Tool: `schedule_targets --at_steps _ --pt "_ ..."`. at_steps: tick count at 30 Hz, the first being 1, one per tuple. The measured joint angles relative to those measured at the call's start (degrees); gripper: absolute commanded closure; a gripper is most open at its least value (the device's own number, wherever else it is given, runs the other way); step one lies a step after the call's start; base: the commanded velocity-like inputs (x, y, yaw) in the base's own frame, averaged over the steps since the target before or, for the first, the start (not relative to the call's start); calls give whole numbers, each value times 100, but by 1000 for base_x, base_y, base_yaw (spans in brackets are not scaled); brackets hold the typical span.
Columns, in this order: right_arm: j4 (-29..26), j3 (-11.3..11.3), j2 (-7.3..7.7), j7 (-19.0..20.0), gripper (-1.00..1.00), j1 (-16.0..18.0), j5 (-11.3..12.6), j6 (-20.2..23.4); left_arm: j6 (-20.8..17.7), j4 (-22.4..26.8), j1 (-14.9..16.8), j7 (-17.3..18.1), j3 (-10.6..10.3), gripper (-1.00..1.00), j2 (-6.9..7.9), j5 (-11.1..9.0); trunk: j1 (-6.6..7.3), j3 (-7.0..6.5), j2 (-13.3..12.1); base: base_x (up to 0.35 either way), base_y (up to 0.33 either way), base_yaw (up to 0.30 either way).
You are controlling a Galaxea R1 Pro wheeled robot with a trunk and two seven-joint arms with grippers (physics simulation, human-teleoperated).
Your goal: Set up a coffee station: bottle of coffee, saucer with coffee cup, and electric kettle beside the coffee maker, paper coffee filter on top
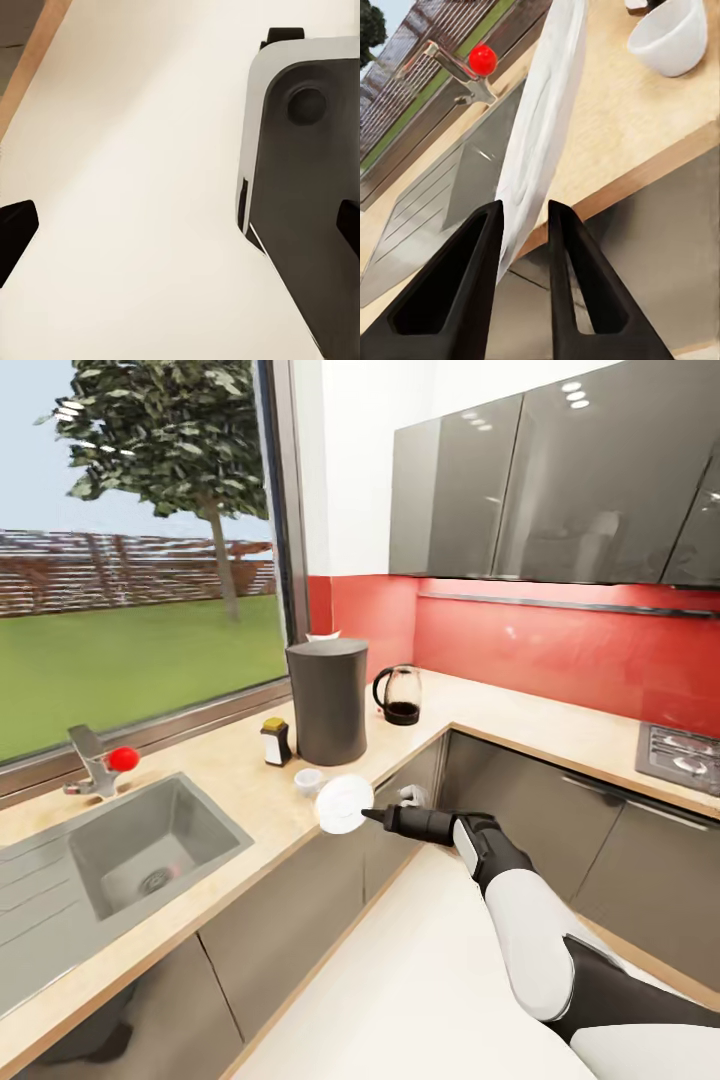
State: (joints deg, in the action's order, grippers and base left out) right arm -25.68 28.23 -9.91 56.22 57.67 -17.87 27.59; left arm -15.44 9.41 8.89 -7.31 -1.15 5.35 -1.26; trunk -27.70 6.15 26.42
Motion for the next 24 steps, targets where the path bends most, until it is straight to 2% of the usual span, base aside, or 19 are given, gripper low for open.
schedule_targets --at_steps 6,24 --pt "1 4 -1 -1 100 1 1 -6 3 2 -1 0 -1 -100 1 0 0 0 0 295 -173 -125" --pt "2 0 -1 -2 100 1 1 -9 7 0 -2 -2 4 -100 1 0 -1 0 0 251 -225 -2"
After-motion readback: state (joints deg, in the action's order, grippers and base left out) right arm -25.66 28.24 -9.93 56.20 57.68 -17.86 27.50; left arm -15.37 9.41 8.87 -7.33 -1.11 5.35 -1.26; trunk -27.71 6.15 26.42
